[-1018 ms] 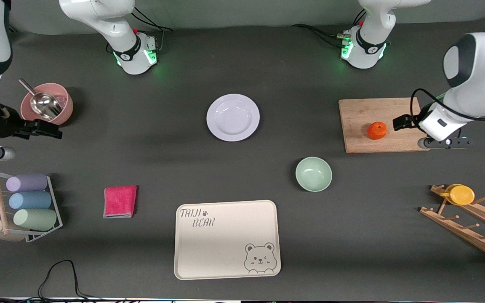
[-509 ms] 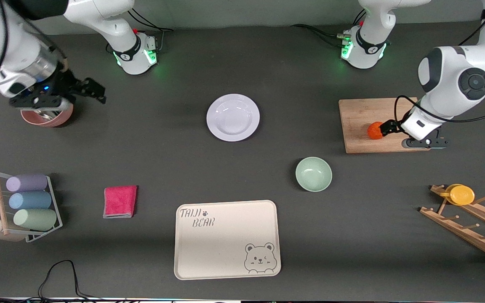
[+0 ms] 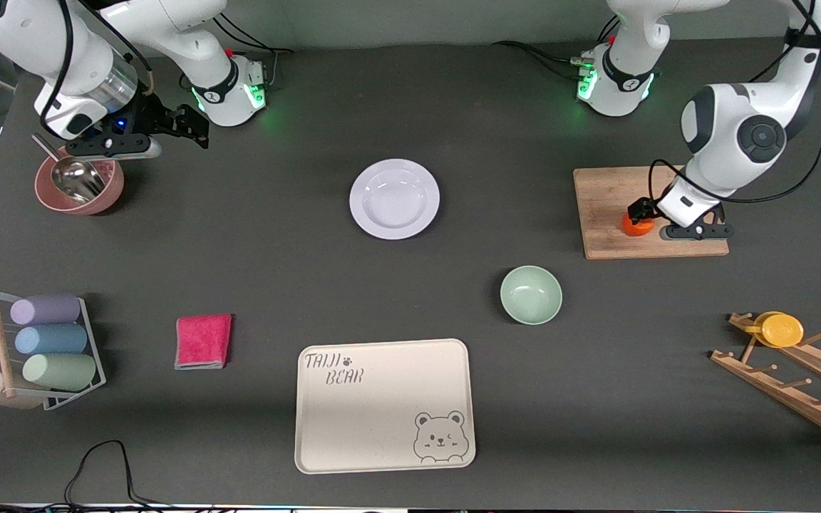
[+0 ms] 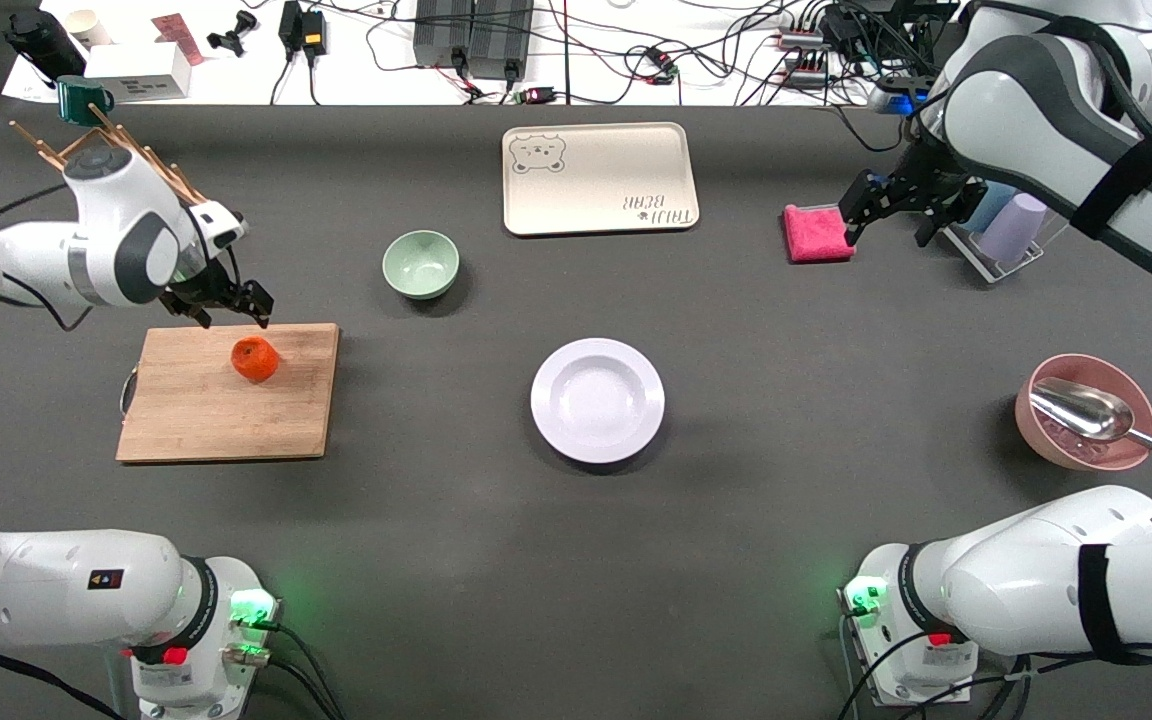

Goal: Place orange and plate with both arms

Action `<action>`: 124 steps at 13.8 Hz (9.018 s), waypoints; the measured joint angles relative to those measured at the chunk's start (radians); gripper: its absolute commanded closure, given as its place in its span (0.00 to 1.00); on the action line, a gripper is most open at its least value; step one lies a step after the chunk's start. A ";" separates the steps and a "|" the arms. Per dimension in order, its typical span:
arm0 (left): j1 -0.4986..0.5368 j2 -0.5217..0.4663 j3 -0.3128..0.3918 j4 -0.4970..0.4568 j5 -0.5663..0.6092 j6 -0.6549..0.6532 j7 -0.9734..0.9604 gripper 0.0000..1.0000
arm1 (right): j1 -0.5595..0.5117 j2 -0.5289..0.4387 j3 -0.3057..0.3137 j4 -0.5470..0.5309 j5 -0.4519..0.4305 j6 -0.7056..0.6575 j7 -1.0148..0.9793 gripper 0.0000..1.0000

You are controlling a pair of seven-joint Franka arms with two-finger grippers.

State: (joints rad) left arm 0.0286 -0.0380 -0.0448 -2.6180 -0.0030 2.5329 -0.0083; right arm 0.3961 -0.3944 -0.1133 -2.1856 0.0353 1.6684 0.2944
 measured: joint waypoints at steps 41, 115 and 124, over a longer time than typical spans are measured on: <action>-0.665 0.640 -0.379 0.824 0.099 -0.152 -1.502 1.00 | -0.012 0.750 -0.188 -0.487 1.514 0.175 -1.651 0.24; 0.290 0.101 -0.200 1.047 0.035 -0.968 0.063 0.00 | 0.003 1.351 -0.176 0.868 1.816 0.218 -0.993 1.00; 0.290 0.102 -0.199 1.047 0.035 -0.968 0.063 0.00 | -0.013 1.511 -0.171 0.965 1.848 0.257 -0.986 1.00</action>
State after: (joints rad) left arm 0.3189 0.0638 -0.2443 -1.5713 0.0324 1.5645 0.0551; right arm 0.3832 1.1168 -0.2842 -1.2210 1.8837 1.9250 -0.6919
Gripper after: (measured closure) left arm 0.000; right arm 0.960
